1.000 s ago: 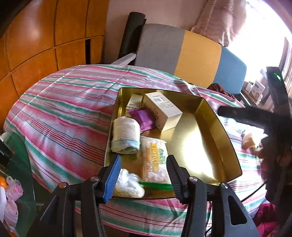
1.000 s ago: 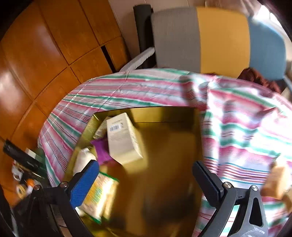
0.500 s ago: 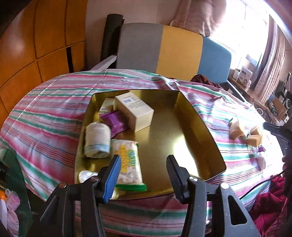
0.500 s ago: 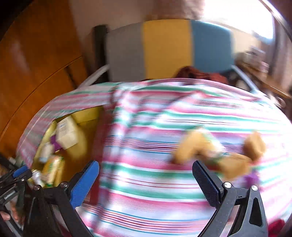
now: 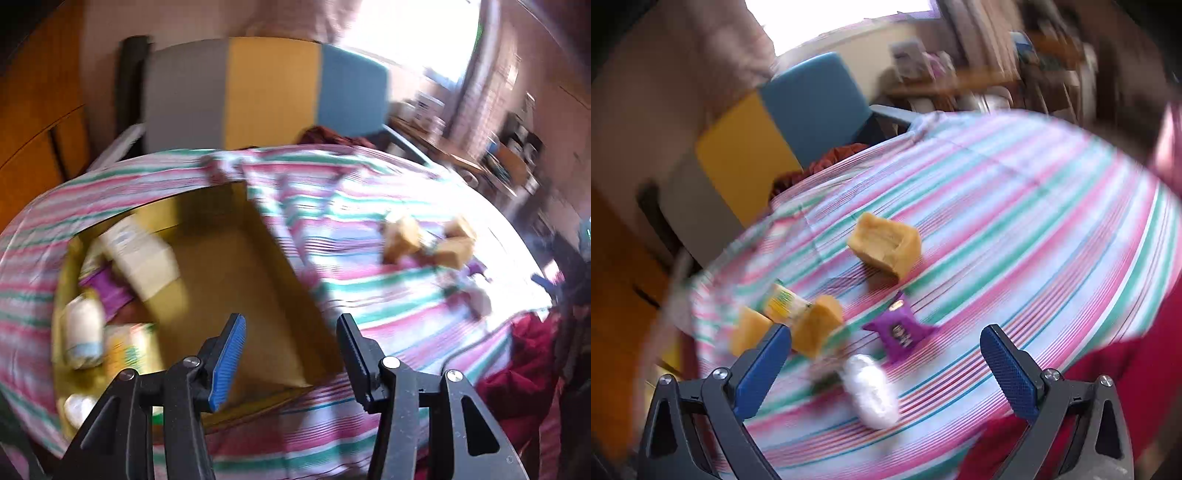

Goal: Organize objects
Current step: 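Move both grippers back toward the remaining items on the cloth, then grasp the yellow sponge block with the left gripper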

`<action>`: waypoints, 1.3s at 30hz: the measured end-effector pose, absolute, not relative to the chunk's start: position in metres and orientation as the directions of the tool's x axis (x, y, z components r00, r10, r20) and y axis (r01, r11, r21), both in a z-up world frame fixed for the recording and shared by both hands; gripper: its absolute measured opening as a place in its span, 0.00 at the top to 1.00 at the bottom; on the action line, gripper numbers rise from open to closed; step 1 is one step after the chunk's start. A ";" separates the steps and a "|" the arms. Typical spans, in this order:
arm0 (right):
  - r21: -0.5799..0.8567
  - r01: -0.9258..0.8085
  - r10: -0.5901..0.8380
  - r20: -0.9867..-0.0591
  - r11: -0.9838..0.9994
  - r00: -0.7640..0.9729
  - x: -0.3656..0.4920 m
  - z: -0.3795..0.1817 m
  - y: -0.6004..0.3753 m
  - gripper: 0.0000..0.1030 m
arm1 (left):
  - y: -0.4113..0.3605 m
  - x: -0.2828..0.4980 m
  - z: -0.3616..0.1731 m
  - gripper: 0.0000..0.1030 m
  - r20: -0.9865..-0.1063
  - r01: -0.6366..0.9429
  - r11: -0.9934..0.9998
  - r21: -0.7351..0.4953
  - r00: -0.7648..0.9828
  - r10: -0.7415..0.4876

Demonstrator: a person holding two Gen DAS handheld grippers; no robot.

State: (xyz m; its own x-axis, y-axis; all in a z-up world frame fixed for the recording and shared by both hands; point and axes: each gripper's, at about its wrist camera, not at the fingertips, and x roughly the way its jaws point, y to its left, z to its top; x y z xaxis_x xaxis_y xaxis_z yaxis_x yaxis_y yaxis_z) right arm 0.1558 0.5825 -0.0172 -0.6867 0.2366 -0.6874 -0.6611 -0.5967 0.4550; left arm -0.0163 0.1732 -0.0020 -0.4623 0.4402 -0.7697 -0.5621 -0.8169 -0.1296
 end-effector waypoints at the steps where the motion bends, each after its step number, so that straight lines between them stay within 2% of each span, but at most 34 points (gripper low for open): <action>1: 0.485 -0.660 0.244 -0.668 -0.574 -0.703 0.162 -0.018 0.587 0.00 | 0.185 -0.015 -0.002 0.50 -0.772 -0.586 -0.800 -0.130 -0.447 0.452; 5: 0.584 -0.627 0.217 -0.618 -0.516 -0.755 0.173 -0.023 0.596 0.00 | 0.227 -0.013 -0.004 0.50 -0.786 -0.654 -0.738 -0.167 -0.364 0.500; 8: 0.594 -0.611 0.211 -0.604 -0.524 -0.768 0.173 -0.021 0.593 0.00 | 0.263 -0.013 -0.004 0.50 -0.792 -0.689 -0.675 -0.264 -0.244 0.560; 13: 0.605 -0.586 0.190 -0.590 -0.539 -0.784 0.172 -0.022 0.592 0.00 | 0.319 -0.014 -0.004 0.48 -0.796 -0.706 -0.620 -0.344 -0.131 0.591; 15: 0.619 -0.575 0.183 -0.580 -0.534 -0.794 0.173 -0.024 0.594 0.00 | 0.344 -0.018 -0.009 0.33 -0.798 -0.695 -0.603 -0.392 -0.069 0.599; 17: 0.640 -0.560 0.169 -0.567 -0.526 -0.806 0.175 -0.025 0.596 0.00 | 0.363 -0.021 -0.013 0.26 -0.796 -0.671 -0.599 -0.438 -0.021 0.605; 19: 0.658 -0.546 0.152 -0.558 -0.518 -0.816 0.176 -0.027 0.597 0.00 | 0.387 -0.027 -0.020 0.26 -0.787 -0.623 -0.599 -0.503 0.043 0.615; 21: 0.675 -0.533 0.136 -0.548 -0.510 -0.825 0.176 -0.029 0.599 0.00 | 0.407 -0.033 -0.029 0.19 -0.781 -0.573 -0.610 -0.547 0.088 0.618; 24: 0.698 -0.510 0.116 -0.529 -0.502 -0.840 0.177 -0.030 0.601 0.00 | 0.433 -0.046 -0.048 0.16 -0.771 -0.449 -0.649 -0.614 0.166 0.615; 27: 0.719 -0.486 0.098 -0.510 -0.496 -0.854 0.178 -0.031 0.602 0.00 | 0.458 -0.058 -0.064 0.11 -0.793 -0.373 -0.707 -0.600 0.165 0.586; 30: 0.740 -0.461 0.072 -0.492 -0.490 -0.867 0.179 -0.033 0.603 0.00 | 0.478 -0.065 -0.068 0.04 -0.817 -0.363 -0.738 -0.569 0.150 0.556; 37: 0.764 -0.431 0.051 -0.466 -0.480 -0.883 0.179 -0.034 0.604 0.00 | 0.505 -0.076 -0.092 0.05 -0.857 -0.327 -0.793 -0.515 0.187 0.480; 38: 0.766 -0.428 0.050 -0.464 -0.479 -0.885 0.179 -0.034 0.604 0.00 | 0.507 -0.077 -0.096 0.12 -0.867 -0.323 -0.805 -0.498 0.183 0.463; 39: 0.767 -0.429 0.052 -0.462 -0.477 -0.885 0.180 -0.034 0.605 0.00 | 0.509 -0.077 -0.102 0.28 -0.871 -0.322 -0.809 -0.491 0.193 0.452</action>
State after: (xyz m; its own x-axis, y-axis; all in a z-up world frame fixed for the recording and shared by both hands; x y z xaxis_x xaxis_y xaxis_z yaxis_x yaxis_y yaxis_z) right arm 0.1803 0.6046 -0.0343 -0.8852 0.0518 -0.4623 -0.4287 -0.4766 0.7675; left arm -0.0768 0.5090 -0.1019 0.1935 0.4515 -0.8710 -0.3222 -0.8093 -0.4911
